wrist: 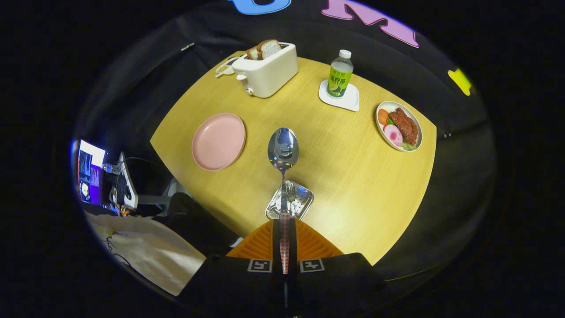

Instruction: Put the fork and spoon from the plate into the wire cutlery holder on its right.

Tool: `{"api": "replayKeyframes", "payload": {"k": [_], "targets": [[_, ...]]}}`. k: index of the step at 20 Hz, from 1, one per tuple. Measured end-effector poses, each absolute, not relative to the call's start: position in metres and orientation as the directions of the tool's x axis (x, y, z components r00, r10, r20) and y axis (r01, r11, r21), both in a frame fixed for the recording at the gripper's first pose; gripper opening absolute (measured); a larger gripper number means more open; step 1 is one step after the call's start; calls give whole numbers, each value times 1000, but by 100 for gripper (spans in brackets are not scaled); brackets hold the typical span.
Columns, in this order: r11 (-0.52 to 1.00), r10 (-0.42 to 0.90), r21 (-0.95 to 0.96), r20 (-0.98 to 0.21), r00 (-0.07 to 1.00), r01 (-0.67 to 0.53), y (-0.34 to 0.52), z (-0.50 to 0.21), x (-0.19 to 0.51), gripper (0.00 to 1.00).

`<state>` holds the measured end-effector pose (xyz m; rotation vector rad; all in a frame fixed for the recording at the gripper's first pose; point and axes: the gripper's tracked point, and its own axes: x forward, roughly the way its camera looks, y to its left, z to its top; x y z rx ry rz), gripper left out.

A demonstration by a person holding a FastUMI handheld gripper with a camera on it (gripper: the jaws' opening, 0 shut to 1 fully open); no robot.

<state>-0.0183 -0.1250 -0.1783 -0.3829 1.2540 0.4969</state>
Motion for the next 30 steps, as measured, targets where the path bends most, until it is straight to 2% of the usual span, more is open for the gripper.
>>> {"api": "replayKeyframes", "payload": {"k": [8, 13, 17, 22, 27, 30], "targets": [[741, -22, -2, -1000, -20, -672, -154, -222, -32, 8], [666, -154, -8, -980, -126, -746, -175, -253, -47, 8], [701, -168, 46, -959, -227, -712, -170, -271, -54, 8], [778, -157, 69, -941, -299, -625, -163, -283, -46, 10], [811, -146, 79, -932, -332, -579, -158, -291, -36, 10], [816, -127, 90, -936, -329, -571, -152, -289, -33, 16]]}}
